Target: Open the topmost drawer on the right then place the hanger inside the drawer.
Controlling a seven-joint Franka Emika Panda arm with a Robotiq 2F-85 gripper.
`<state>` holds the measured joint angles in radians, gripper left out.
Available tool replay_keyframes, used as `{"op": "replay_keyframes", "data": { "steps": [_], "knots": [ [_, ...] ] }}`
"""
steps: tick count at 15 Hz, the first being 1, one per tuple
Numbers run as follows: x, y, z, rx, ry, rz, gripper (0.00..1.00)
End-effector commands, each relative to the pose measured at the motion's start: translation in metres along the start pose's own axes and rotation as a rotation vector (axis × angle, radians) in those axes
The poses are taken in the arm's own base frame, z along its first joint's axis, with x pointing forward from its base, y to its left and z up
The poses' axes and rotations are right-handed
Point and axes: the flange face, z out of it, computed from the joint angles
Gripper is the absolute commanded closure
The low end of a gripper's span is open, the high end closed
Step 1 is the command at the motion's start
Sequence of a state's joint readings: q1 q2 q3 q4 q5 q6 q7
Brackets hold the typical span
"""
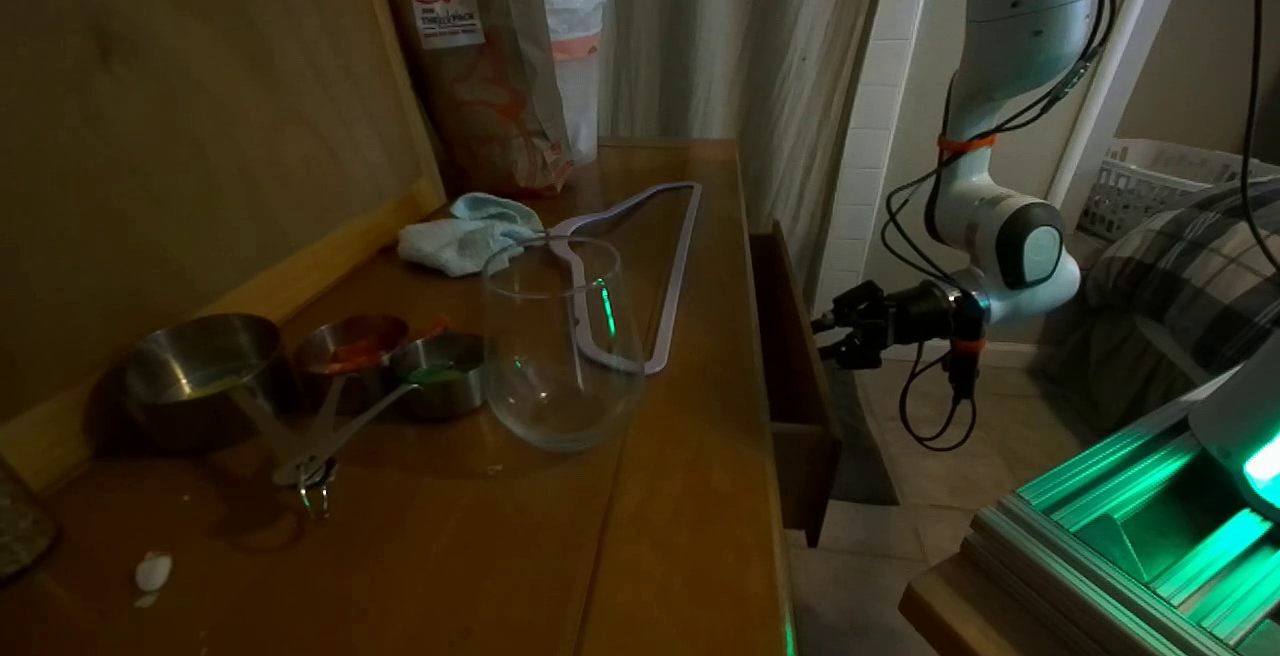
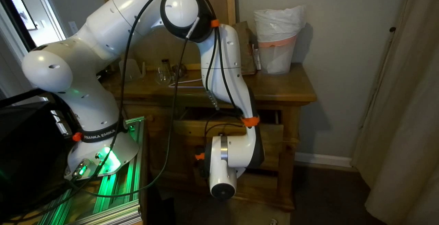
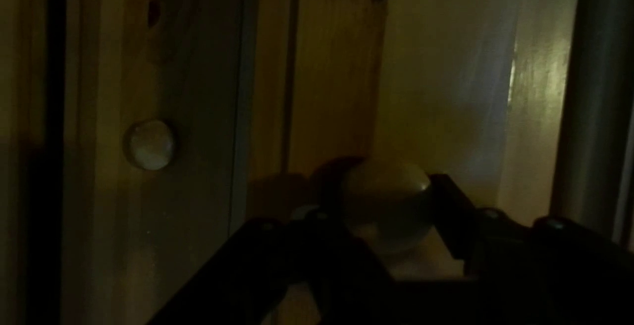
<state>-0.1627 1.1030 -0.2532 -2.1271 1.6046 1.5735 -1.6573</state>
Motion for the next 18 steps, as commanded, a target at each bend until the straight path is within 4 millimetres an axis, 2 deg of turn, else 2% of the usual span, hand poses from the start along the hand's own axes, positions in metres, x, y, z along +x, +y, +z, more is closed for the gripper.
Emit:
{"op": "replay_keyframes", "data": {
  "steps": [1, 2, 3, 4, 6, 9, 10, 12, 14, 18],
  "knots": [
    [0.004, -0.004, -0.039, -0.088, 0.064, 0.008, 0.76],
    [0.004, -0.005, -0.041, -0.094, 0.064, 0.009, 0.76],
    [0.004, -0.007, -0.042, -0.092, 0.069, 0.007, 0.47],
    [0.006, -0.009, -0.045, -0.107, 0.071, -0.014, 0.23],
    [0.012, -0.018, -0.06, -0.169, 0.081, -0.038, 0.2],
    [0.02, -0.034, -0.083, -0.279, 0.103, -0.074, 0.01],
    [0.022, -0.041, -0.086, -0.307, 0.108, -0.097, 0.0],
    [0.026, -0.057, -0.086, -0.368, 0.104, -0.137, 0.0],
    [0.026, -0.08, -0.077, -0.441, 0.076, -0.182, 0.0],
    [0.02, -0.138, -0.051, -0.631, -0.006, -0.281, 0.0]
  ]
}}
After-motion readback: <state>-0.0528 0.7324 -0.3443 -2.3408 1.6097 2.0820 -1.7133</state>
